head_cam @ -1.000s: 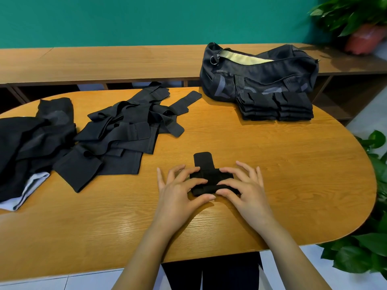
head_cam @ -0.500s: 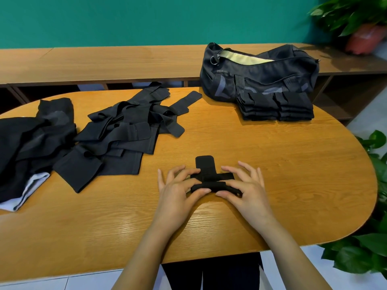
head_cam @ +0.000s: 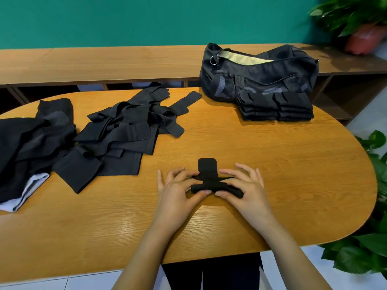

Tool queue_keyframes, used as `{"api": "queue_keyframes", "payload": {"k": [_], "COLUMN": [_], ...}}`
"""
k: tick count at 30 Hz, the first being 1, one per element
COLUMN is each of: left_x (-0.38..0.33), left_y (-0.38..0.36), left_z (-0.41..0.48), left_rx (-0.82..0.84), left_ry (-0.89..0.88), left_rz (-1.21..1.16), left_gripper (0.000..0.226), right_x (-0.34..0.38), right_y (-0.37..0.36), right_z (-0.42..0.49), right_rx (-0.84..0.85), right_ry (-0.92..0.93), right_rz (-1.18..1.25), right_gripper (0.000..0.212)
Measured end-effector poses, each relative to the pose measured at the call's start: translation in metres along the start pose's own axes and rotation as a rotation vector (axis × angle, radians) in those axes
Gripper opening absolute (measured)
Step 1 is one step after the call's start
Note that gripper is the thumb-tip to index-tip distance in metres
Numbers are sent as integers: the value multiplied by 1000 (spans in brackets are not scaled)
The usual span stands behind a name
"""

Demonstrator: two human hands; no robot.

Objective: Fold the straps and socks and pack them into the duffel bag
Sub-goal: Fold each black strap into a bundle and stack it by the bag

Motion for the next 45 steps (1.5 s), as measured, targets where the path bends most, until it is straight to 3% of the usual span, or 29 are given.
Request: {"api": "queue_keyframes", "payload": {"k": [6,10,16,22,27,30,37,41,45], "left_x": [2,-3,-1,2,4,1,-4,-5,-8], "left_y": [-1,4,7,7,5,5,2,2,1], "left_z": [0,-2,-3,-3,-2,-1,-2,-3,1], "left_rx": [-20,-49,-116,-166,-184,-116,70,67,54], "left_ry": [5,9,33,57,45,24,35,53,68], "left_rz": [-8,-23,-114,-124,8,25,139,142,183], "left_gripper": [43,54,66,71,65,56,64,51,53], "right_x": [4,6,2,5,3,6,3,3,3], "right_y": [2,6,6,10,6,3,-1,0,9], "right_z": [-1,-1,-3,-4,-1,-1,0,0,-3], "right_rx": [-12,-30,-60,-111,-83,36,175,173,17], "right_ry": [17,-39,-83,-84,-76,-48,-129,-158,-180], "right_rz": [-29,9,45,42,-160,-195,-191,-95,67], "right_gripper": [44,38,73,88,78,68,75,73,72]}}
Point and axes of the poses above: each hand's wrist, its own z-axis towards the middle knuckle, its own y-axis out of the back of the hand, x = y × z, the point moved 4 cm from there along z, towards the middle knuckle, and after that the axes turned 2 degrees about -z, right-handed, at the moved point
